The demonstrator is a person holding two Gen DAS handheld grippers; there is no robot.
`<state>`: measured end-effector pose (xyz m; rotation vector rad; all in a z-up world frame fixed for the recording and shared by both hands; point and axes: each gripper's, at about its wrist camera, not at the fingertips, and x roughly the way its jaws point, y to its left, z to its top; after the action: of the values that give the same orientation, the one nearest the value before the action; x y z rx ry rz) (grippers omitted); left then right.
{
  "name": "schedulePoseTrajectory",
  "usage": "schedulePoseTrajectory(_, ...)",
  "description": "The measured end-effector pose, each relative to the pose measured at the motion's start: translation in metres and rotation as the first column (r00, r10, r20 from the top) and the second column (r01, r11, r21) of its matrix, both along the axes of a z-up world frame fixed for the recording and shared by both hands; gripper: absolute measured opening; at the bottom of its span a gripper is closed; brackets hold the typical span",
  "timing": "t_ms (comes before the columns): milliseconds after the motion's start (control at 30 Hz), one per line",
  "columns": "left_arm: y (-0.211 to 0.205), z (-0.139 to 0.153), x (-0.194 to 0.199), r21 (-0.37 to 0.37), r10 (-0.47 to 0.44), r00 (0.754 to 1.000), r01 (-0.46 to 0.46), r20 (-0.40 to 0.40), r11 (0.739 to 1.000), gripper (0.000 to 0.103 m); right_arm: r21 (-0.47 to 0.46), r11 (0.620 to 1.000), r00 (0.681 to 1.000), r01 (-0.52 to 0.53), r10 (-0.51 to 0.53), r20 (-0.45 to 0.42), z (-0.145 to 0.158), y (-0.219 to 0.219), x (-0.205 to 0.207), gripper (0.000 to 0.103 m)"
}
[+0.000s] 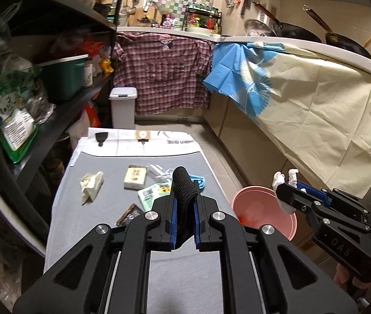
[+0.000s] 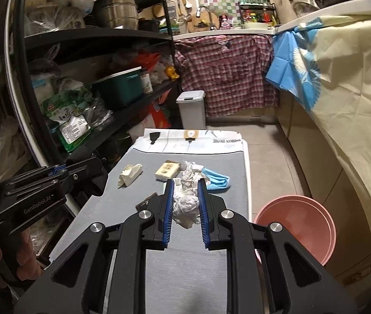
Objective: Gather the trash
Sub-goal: 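Carry the tissue and black strap with both tools over the pink bucket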
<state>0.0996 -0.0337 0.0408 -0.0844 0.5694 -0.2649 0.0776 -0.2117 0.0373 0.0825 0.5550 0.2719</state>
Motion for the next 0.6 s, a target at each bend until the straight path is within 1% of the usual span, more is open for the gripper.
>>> schedulePoseTrajectory(233, -0.037, -0.003, 0.016, 0.009, -0.058, 0.998, 0.058, -0.008, 0.998, 0.009, 0.017, 0.997, 0.997, 0.077, -0.077, -0.006, -0.008, -0.036, 0.005, 0.019)
schedulePoseTrajectory(433, -0.077, -0.014, 0.038, 0.011, -0.11, 0.993, 0.11, -0.033, 0.994, 0.009, 0.019, 0.987, 0.987, 0.16, -0.159, -0.035, -0.018, -0.075, 0.014, 0.019)
schedulePoseTrajectory(600, -0.118, -0.029, 0.063, 0.0, -0.17, 0.983, 0.17, -0.069, 0.985, 0.009, 0.019, 0.976, 0.975, 0.215, -0.214, -0.066, -0.026, -0.107, 0.025, 0.019)
